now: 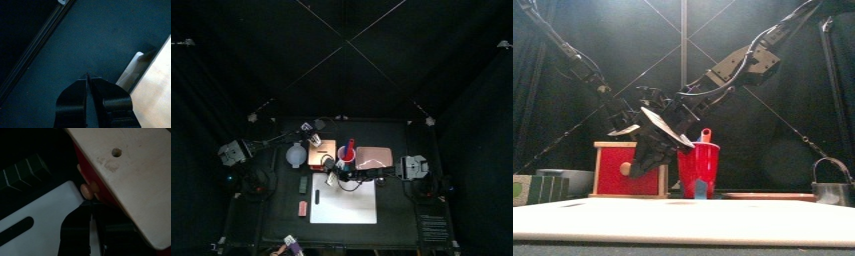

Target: Close drawer

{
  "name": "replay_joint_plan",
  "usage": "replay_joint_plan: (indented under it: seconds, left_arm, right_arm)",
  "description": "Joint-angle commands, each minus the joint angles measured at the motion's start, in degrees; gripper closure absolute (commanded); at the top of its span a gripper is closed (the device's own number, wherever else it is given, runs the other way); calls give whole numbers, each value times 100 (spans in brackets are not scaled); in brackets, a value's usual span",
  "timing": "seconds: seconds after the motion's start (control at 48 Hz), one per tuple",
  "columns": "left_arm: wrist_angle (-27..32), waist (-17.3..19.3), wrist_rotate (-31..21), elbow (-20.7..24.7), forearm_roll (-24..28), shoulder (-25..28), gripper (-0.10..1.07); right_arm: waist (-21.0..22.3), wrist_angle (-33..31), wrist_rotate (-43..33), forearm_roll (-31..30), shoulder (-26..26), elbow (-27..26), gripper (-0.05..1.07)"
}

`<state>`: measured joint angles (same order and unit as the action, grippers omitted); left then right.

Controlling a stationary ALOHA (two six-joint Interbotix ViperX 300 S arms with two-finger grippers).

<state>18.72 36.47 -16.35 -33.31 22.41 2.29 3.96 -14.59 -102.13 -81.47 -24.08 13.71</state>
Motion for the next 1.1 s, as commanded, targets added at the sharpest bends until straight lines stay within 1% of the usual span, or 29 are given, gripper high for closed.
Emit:
replay_joint_plan:
  seconds: [0.0, 0.271, 0.417, 0.771, 0.938, 1.083]
  left_arm:
    - [35, -9, 9, -88, -26, -44, 47]
    - [44, 18, 0, -255, -70, -176, 47]
    - [0, -9, 18, -220, -62, -264, 47]
    - [-114, -18, 9, -53, -44, -202, 47]
    - [-123, -26, 0, -44, -53, -325, 47]
    - [-123, -26, -18, -62, -53, -466, 47]
  right_arm:
    - [149, -9, -9, -26, 158, -185, 60]
    - [114, -18, -9, 0, 105, -220, 60]
    - [35, -9, -9, -18, 123, -281, 60]
    - [-79, -9, 0, -18, 114, -387, 60]
    - [-193, -26, 0, 9, 237, -220, 60]
    - [-229, -44, 0, 79, 483, 97, 60]
